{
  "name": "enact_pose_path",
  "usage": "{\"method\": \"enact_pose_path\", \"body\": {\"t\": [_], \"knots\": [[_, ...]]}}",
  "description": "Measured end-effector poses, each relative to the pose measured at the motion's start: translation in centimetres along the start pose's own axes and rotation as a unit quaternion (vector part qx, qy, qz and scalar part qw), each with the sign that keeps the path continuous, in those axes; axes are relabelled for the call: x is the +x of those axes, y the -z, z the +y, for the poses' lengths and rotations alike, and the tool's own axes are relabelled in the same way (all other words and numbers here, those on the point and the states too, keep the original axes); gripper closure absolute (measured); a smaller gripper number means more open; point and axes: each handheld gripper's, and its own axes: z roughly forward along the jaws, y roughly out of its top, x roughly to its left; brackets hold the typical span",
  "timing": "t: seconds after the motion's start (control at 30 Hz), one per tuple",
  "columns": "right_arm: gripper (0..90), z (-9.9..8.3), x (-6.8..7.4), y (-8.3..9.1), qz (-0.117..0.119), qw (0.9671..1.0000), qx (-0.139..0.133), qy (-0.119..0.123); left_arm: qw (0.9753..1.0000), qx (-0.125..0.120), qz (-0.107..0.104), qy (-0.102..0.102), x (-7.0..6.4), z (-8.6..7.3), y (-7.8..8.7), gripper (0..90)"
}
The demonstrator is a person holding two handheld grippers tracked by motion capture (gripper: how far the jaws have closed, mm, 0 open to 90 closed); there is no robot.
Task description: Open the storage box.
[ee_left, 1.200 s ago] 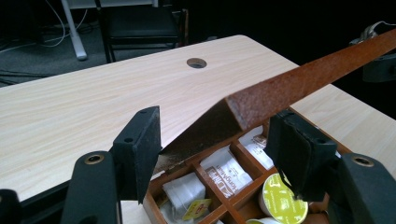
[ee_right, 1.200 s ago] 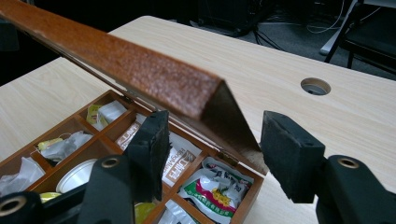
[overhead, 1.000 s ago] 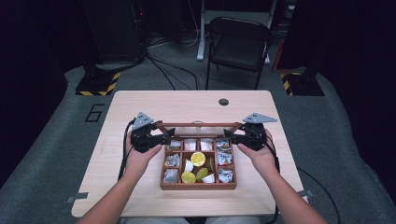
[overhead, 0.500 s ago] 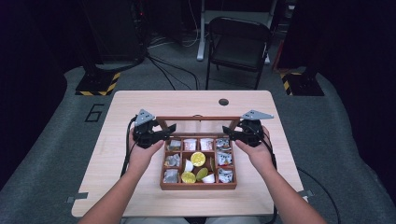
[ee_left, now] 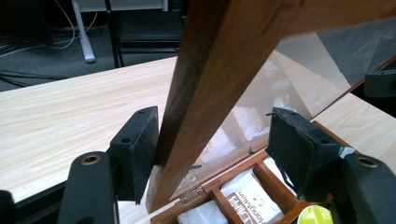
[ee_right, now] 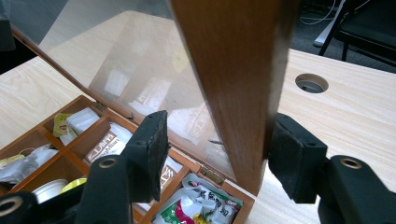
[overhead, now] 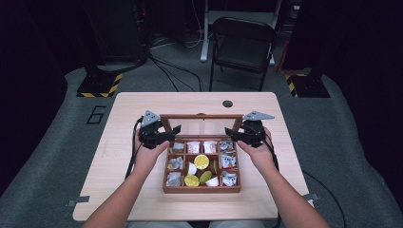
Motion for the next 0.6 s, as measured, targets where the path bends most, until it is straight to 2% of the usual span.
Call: {"method": "enact_pose_path", "body": {"t": [0.2,0.33,0.47,0.5,0.53,0.6], "knots": [[40.4,-0.1,-0.1,-0.5,-0.001,1.0000,0.001,0.003,1.0000,0.002,0.004,0.005,0.0,-0.2,-0.6,32.8],[39.2,-0.3,-0.1,-0.8,-0.002,1.0000,-0.002,-0.005,0.9999,0.007,0.004,0.009,0.1,-0.5,-1.0,31.1],[39.0,-0.3,-0.1,-0.9,-0.006,1.0000,-0.002,-0.007,0.9999,0.009,0.007,0.005,0.3,-0.9,-1.5,31.0],[38.9,-0.3,0.0,-1.0,-0.008,1.0000,-0.002,-0.006,0.9999,0.008,0.008,0.012,0.3,-1.0,-1.6,31.0],[38.9,-0.3,0.0,-1.1,-0.011,0.9999,-0.001,-0.005,0.9999,0.010,0.008,0.007,0.4,-1.1,-1.7,31.0],[39.0,-0.4,0.0,-1.2,-0.014,0.9999,0.001,-0.003,0.9998,0.009,0.008,0.014,0.4,-1.3,-1.9,31.0]]}}
